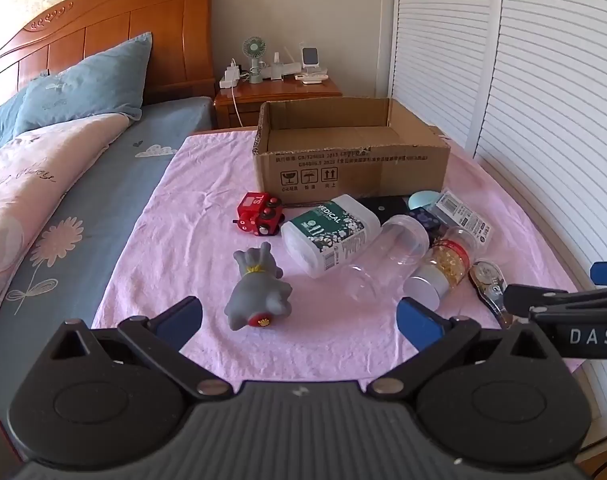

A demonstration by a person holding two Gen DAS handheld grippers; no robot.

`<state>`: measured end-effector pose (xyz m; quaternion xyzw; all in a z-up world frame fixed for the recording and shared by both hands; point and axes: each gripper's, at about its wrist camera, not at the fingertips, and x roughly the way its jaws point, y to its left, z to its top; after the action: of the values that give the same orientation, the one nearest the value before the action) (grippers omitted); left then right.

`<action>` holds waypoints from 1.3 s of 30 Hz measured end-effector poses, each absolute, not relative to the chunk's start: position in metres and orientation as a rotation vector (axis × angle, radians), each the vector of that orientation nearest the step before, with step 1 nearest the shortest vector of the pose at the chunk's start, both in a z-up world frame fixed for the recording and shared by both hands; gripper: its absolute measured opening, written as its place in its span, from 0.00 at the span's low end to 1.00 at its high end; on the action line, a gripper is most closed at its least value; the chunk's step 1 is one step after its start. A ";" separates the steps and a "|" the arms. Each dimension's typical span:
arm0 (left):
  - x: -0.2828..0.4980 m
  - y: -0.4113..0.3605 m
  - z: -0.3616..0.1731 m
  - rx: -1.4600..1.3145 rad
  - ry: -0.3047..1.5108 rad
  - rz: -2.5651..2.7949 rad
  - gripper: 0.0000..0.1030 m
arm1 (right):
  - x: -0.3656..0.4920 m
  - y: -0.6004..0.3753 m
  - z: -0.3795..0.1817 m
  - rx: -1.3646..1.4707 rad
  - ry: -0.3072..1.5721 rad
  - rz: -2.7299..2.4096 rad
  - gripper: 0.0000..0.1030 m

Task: Organize rigid objects

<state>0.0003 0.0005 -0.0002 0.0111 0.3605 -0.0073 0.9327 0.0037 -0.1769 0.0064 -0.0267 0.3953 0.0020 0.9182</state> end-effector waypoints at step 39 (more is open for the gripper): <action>0.002 0.002 -0.002 -0.002 0.749 -0.021 0.99 | 0.003 -0.177 0.007 -0.045 0.809 0.013 1.00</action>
<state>0.0020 0.0020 -0.0023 -0.0012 0.3657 -0.0101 0.9307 0.0030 -0.1774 0.0071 -0.0221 0.3934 0.0062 0.9191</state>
